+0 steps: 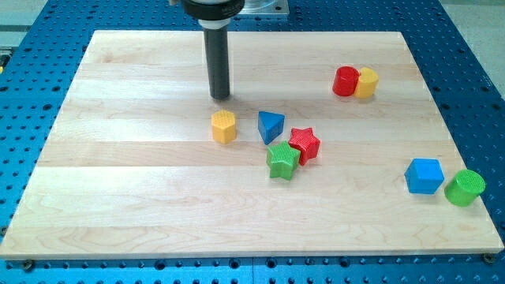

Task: Slide the arm to the bottom left of the yellow hexagon

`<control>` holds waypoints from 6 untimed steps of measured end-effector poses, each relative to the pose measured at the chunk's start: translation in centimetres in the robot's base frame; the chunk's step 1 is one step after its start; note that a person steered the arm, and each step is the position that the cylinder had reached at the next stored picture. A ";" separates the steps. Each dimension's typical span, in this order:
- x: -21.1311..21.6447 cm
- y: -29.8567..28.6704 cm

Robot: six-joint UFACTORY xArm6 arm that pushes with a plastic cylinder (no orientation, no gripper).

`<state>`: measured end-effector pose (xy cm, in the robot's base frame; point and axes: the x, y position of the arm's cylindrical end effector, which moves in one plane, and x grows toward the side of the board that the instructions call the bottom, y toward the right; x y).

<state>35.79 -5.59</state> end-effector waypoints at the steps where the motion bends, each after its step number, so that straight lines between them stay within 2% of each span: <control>1: 0.4 -2.3; 2: 7.8 -5.3; 3: 13.5 -6.0; 4: 13.5 -6.0; 5: 15.6 -1.1; 6: 17.2 1.0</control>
